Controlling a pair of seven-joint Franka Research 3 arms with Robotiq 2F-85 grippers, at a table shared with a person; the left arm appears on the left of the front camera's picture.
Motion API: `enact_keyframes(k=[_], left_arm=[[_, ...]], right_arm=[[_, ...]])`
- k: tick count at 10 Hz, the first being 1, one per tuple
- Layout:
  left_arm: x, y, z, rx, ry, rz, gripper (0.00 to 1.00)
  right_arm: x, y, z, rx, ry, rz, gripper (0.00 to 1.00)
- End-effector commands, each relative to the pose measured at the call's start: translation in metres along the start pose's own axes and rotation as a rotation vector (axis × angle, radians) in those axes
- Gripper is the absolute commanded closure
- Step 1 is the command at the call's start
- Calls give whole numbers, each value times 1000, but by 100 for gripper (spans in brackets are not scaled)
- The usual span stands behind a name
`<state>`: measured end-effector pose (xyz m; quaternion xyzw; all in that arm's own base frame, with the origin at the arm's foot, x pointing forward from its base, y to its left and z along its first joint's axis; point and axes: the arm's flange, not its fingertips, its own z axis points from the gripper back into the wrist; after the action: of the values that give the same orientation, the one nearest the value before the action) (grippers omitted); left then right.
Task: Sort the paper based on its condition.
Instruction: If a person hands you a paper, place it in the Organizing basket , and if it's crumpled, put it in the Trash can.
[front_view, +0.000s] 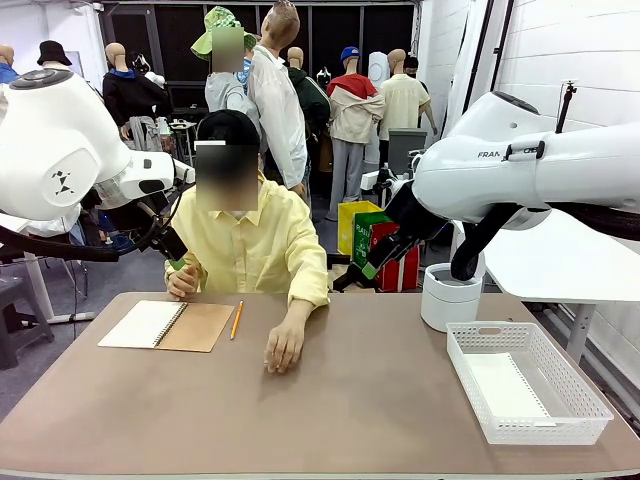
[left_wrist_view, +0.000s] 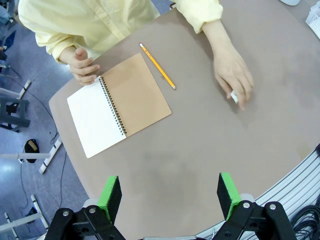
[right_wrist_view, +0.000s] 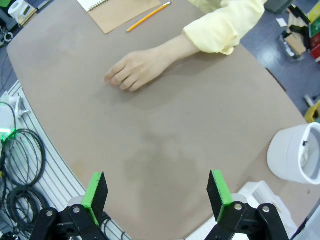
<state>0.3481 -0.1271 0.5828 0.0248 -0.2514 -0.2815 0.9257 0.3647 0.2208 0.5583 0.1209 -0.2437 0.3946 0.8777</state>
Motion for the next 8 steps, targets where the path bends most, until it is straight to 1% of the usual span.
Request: enact_keyframes(k=[1, 8], left_arm=[[0, 1, 0, -1, -6, -2, 0], [0, 1, 0, -1, -6, -2, 0]], right_arm=[[2, 1, 1, -14, -3, -11, 0], [2, 1, 1, -14, -3, -11, 0]])
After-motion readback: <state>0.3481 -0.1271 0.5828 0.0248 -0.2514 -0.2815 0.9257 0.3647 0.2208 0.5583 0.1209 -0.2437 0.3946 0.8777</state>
